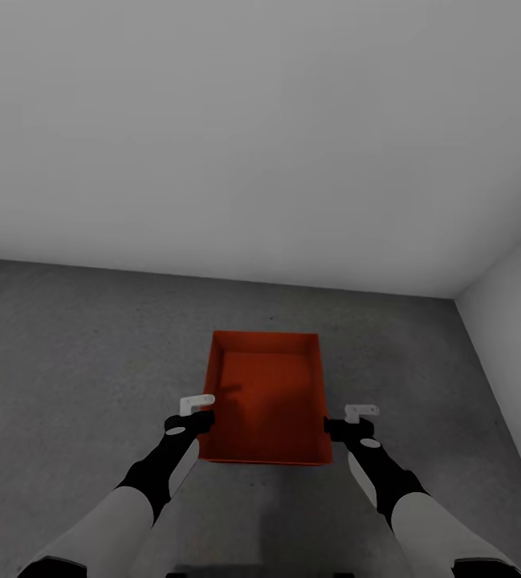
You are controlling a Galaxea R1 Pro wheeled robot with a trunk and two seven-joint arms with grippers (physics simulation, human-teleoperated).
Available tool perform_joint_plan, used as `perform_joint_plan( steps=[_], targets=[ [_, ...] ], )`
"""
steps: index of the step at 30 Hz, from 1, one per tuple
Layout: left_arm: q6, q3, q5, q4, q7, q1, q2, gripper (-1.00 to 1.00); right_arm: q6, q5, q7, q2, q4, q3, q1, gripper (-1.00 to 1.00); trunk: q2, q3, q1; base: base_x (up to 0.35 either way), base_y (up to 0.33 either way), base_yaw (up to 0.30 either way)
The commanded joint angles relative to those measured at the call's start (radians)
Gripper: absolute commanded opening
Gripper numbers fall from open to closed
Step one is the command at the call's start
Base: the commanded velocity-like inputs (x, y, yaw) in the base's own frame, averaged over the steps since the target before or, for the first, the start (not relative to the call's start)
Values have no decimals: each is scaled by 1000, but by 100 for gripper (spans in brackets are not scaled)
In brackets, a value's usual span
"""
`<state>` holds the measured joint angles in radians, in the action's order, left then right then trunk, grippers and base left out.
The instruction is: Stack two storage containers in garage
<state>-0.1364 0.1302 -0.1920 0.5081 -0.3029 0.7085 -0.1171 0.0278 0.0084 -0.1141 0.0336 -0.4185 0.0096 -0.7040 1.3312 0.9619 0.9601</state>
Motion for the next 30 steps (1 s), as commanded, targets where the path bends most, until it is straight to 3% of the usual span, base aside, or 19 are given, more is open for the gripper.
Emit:
perform_joint_plan(
  steps=[1, 19, 30],
  targets=[
    [-4, 8, -10, 2, -9, 0, 1, 100, 3, 1, -4, 0, -1, 1, 0, 100, -7, -3, -4, 0, 0, 0],
    [0, 8, -10, 4, -9, 0, 2, 100, 12, 1, -5, 0, -18, 1, 0, 100, -133, -59, -73, 0, 0, 0],
    [2, 8, -10, 4, -10, 0, 2, 100, 114, 1, -4, 0, -67, 1, -1, 100, -210, -94, -115, 0, 0, 0]
  ],
)
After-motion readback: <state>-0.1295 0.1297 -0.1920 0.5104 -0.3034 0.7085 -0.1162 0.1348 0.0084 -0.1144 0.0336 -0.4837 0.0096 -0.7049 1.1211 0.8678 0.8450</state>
